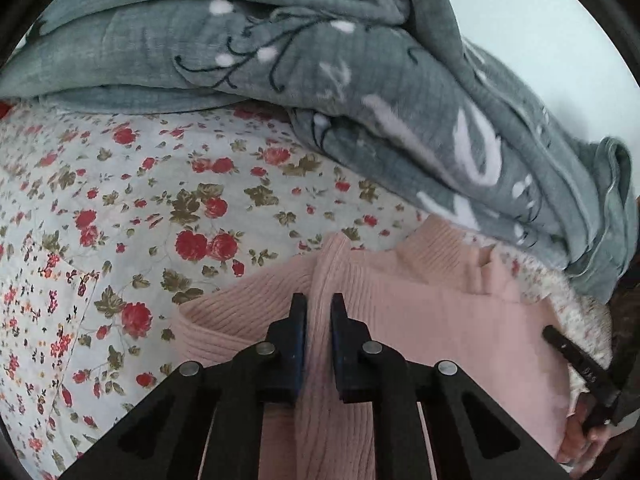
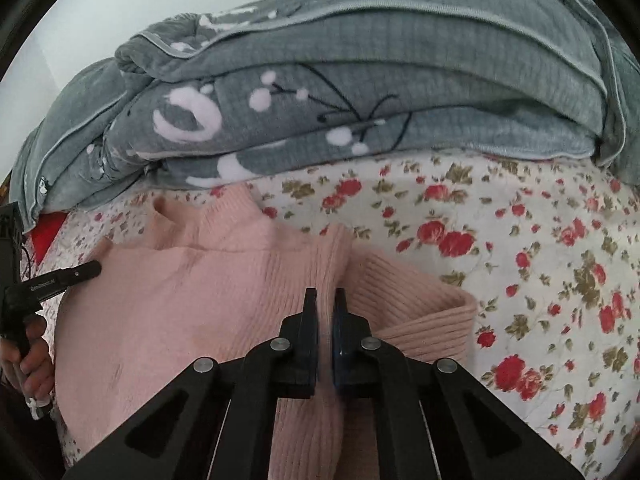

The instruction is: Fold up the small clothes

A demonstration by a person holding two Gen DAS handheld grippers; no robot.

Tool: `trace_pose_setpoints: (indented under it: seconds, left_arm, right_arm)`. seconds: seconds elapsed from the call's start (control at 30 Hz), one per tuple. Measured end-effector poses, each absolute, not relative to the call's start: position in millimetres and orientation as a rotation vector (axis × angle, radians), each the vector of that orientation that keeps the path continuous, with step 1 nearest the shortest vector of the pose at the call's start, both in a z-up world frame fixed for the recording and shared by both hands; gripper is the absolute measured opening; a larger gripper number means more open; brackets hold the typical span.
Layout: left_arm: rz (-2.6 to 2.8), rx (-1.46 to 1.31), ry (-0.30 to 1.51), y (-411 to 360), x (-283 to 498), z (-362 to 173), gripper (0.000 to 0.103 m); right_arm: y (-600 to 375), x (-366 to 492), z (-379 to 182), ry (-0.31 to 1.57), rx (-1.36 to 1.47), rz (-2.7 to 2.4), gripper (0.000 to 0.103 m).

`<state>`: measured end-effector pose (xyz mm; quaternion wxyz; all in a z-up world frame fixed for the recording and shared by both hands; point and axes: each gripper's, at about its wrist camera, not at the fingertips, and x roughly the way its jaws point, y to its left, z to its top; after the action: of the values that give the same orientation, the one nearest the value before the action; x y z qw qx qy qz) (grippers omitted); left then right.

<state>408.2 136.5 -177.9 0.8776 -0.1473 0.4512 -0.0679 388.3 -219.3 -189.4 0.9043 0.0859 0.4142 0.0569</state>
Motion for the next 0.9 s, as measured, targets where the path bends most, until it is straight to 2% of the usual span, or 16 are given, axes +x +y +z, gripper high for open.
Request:
trace_pose_setpoints:
  seconds: [0.2, 0.3, 0.47, 0.5, 0.57, 0.6, 0.63, 0.7, 0.77, 0.83, 0.87, 0.9]
  left_arm:
    - [-0.104, -0.322, 0.909, 146.3, 406.8, -175.5, 0.007]
    - [-0.092, -0.302, 0.942, 142.8, 414.0, -190.4, 0.007]
    - [-0.061, -0.254, 0.919, 139.3, 409.5, -185.3, 0.007]
    - [-0.051, -0.246, 0.921, 139.4, 409.5, -184.2, 0.01]
    - [-0.015, -0.206, 0.9, 140.7, 404.2, -176.6, 0.012]
    - [0.008, -0.182, 0.885, 141.7, 400.7, -171.7, 0.014]
    - [0.047, -0.142, 0.862, 141.8, 394.8, -163.3, 0.024]
    - [0.03, -0.104, 0.818, 139.1, 384.8, -147.9, 0.036]
    - [-0.041, -0.095, 0.779, 126.4, 376.8, -131.7, 0.042]
    - [-0.108, -0.082, 0.766, 107.7, 376.2, -125.7, 0.053]
    - [-0.143, -0.076, 0.757, 95.7, 376.5, -124.9, 0.055]
    - [-0.166, -0.072, 0.751, 82.6, 378.6, -127.7, 0.058]
  right_arm:
    - [-227.2, 386.3, -177.0, 0.803, 0.195, 0.12, 0.005]
    - [-226.8, 401.6, -198.8, 0.888, 0.168, 0.054, 0.005]
    - [-231.5, 399.0, -198.6, 0.873, 0.173, 0.049, 0.005]
    - [-231.1, 397.9, -197.7, 0.87, 0.16, 0.037, 0.006]
    - [-232.1, 392.4, -192.7, 0.862, 0.114, -0.011, 0.011]
    - [-233.2, 387.2, -187.2, 0.848, 0.1, -0.034, 0.012]
    - [-234.5, 381.3, -181.1, 0.832, 0.093, -0.061, 0.014]
    - [-231.4, 366.9, -163.0, 0.777, 0.058, -0.099, 0.019]
    - [-220.5, 359.0, -146.8, 0.737, 0.013, -0.104, 0.024]
    - [-203.5, 357.0, -134.6, 0.708, 0.019, -0.042, 0.031]
    - [-194.0, 360.2, -131.2, 0.706, 0.044, 0.01, 0.041]
    - [-182.5, 365.9, -132.3, 0.709, 0.075, 0.077, 0.047]
